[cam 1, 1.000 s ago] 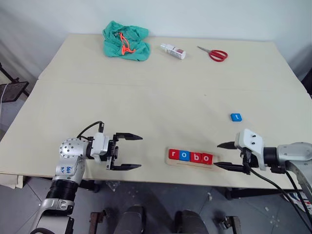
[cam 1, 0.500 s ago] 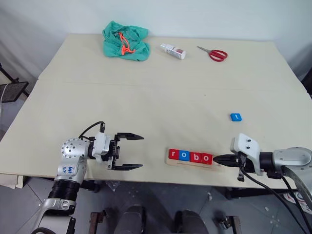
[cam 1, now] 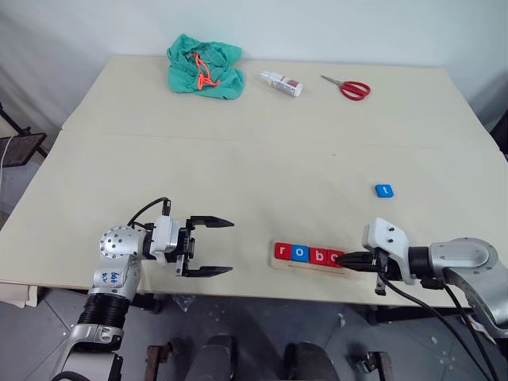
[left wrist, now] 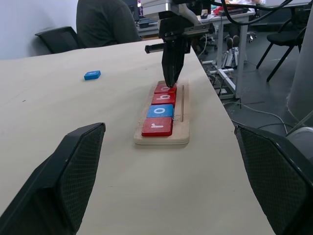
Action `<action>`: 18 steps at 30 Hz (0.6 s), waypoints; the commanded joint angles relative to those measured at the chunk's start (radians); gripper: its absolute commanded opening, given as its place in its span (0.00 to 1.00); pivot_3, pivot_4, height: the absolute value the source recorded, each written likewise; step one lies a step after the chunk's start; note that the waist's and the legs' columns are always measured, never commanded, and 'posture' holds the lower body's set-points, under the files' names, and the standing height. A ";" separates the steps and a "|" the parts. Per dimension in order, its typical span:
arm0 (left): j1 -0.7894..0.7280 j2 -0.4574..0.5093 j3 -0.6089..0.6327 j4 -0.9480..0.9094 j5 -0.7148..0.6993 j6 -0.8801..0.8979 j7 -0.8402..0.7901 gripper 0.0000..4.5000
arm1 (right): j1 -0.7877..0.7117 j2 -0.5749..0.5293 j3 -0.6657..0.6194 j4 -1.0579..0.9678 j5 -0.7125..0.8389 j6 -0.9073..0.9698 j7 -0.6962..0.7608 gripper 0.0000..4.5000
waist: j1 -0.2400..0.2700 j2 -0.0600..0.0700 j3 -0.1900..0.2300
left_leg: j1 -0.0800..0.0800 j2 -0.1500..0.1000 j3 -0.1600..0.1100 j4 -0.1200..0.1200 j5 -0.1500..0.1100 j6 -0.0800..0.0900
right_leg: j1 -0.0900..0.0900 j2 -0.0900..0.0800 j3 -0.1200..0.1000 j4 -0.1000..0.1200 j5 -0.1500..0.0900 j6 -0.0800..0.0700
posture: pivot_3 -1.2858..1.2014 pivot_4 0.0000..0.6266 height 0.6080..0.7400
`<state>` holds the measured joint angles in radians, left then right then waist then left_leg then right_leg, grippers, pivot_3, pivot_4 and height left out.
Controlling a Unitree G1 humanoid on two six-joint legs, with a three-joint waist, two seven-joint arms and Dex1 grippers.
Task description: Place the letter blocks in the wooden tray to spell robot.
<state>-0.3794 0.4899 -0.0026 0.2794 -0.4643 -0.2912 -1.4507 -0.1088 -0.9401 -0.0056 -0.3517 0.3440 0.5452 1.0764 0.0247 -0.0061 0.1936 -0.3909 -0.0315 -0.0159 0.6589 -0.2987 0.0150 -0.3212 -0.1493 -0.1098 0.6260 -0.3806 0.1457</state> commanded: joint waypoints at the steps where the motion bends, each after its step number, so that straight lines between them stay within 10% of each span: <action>1: 0.009 0.007 0.009 -0.036 -0.003 -0.003 0.007 1.00 | 0.008 -0.013 -0.040 -0.011 0.013 -0.010 0.000 0.00 | 0.000 0.000 0.000 | 0.000 0.000 0.000 0.000 0.000 0.000 | 0.000 0.000 0.000 0.000 0.000 0.000 | 0.52 0.24 1.00; 18: 0.001 -0.001 0.005 -0.020 -0.004 -0.007 0.001 1.00 | 0.040 -0.025 -0.052 0.072 -0.033 -0.080 0.001 0.00 | 0.000 0.000 0.000 | 0.000 0.000 0.000 0.000 0.000 0.000 | 0.000 0.000 0.000 0.000 0.000 0.000 | 0.52 0.24 1.00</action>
<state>-0.3795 0.4876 -0.0026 0.2797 -0.4643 -0.2920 -1.4506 -0.0609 -0.9735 -0.0620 -0.2668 0.3118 0.4789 1.0811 0.0243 -0.0061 0.1936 -0.3908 -0.0313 -0.0158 0.6587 -0.2987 0.0150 -0.3212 -0.1492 -0.1099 0.6260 -0.3806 0.1457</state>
